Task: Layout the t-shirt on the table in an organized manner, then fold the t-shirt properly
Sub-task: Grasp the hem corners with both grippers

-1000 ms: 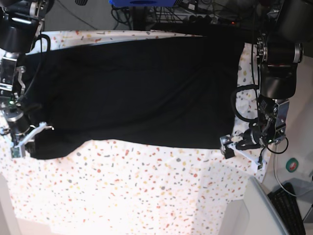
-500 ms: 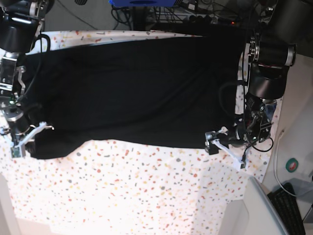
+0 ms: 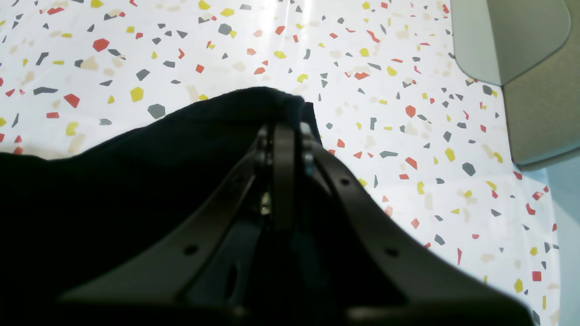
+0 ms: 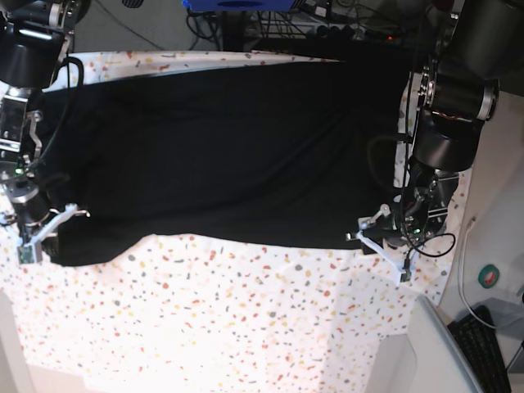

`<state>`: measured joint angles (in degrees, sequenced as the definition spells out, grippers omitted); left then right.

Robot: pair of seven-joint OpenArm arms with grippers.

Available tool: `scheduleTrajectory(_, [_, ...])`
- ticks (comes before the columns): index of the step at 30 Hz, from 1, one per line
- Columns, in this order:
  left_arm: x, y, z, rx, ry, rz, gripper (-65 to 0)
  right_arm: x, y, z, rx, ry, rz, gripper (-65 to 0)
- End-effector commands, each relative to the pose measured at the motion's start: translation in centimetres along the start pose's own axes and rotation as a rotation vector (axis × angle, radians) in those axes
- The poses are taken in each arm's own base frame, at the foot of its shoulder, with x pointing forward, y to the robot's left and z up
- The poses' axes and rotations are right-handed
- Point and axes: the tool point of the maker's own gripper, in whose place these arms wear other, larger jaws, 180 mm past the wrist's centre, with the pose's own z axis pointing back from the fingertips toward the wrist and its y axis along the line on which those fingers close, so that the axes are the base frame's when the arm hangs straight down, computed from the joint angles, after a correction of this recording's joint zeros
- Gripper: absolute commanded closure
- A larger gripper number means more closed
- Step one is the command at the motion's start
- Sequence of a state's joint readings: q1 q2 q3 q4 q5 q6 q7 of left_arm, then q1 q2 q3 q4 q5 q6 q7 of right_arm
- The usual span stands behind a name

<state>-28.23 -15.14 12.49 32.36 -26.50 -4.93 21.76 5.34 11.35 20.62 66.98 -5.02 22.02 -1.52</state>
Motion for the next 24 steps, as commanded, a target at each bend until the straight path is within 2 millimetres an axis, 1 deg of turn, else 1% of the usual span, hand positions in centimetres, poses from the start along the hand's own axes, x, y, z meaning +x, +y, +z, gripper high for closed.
scheduleTrajectory(1, [-0.6, -1.3, -0.1, -0.045, 0.044, 0.001, -17.9, 1.9, -1.1, -0.2, -0.018, -0.055, 0.007, 0.0])
scheduleTrajectory(2, [-0.4, -1.3, 0.0, -0.047, 0.039, 0.003, -8.1, 1.2, -1.0, -0.4, -0.013, -0.037, -0.002, 0.0])
scheduleTrajectory(3, [-0.2, -1.4, 0.0, -0.048, 0.036, 0.003, 0.0, 0.6, -0.9, -0.9, -0.010, -0.020, -0.017, 0.0])
scheduleTrajectory(4, [0.2, -1.4, 0.0, -0.048, 0.027, 0.002, 0.0, 0.4, -0.9, -1.4, -0.007, -0.008, -0.031, 0.0])
scheduleTrajectory(5, [1.7, -1.6, 0.0, -0.051, -0.001, 0.000, 0.0, 0.4, -1.0, -2.1, -0.005, 0.001, -0.048, 0.0])
scheduleTrajectory(6, [2.7, -1.8, 0.1, -0.054, -0.024, 0.000, 0.0, 0.5, -1.0, -2.8, -0.003, 0.009, -0.061, 0.0])
scheduleTrajectory(7, [3.5, -1.9, 0.2, -0.055, -0.038, 0.001, 0.0, 0.6, -1.7, -3.2, -0.009, 0.016, -0.064, 0.0])
scheduleTrajectory(9, [4.5, -2.0, 0.3, -0.059, -0.056, 0.001, 0.0, 1.5, -2.1, -4.1, -0.011, 0.012, -0.081, 0.0])
scheduleTrajectory(10, [5.6, -2.1, 0.6, -0.063, -0.081, -0.004, 0.0, 2.4, -2.4, -4.6, -0.013, 0.002, -0.088, 0.0])
scheduleTrajectory(11, [6.3, -2.4, 0.8, -0.069, -0.097, -0.008, 0.0, 3.1, -2.4, -5.0, -0.012, -0.007, -0.093, 0.0])
scheduleTrajectory(13, [6.8, -2.7, 1.1, -0.076, -0.113, -0.018, 0.0, 4.8, -2.6, -5.8, -0.012, -0.030, -0.103, 0.0])
scheduleTrajectory(14, [6.7, -2.4, 1.3, -0.071, -0.106, -0.022, 0.0, 5.8, -2.8, -6.2, -0.013, -0.042, -0.110, 0.0])
scheduleTrajectory(16, [7.1, -2.6, 1.5, -0.077, -0.107, -0.029, 0.0, 7.6, -3.7, -6.8, -0.021, -0.061, -0.116, 0.0])
scheduleTrajectory(17, [7.6, -2.8, 1.7, -0.082, -0.122, -0.034, 0.0, 8.5, -3.5, -7.3, -0.011, -0.065, -0.108, 0.0])
scheduleTrajectory(18, [7.9, -3.0, 1.8, -0.085, -0.131, -0.037, 0.0, 9.0, -3.1, -7.8, 0.003, -0.062, -0.092, 0.0])
scheduleTrajectory(20, [7.8, -2.9, 2.1, -0.089, -0.145, -0.021, 0.0, 9.2, -2.8, -8.1, 0.021, -0.048, -0.050, 0.0])
scheduleTrajectory(23, [8.5, -1.3, 3.1, -0.078, -0.202, 0.062, 0.0, 9.6, -2.2, -8.2, 0.032, -0.062, -0.021, 0.0])
scheduleTrajectory(24, [9.2, -0.8, 3.7, -0.077, -0.233, 0.093, 0.0, 10.0, -2.2, -8.1, 0.030, -0.090, -0.024, 0.0])
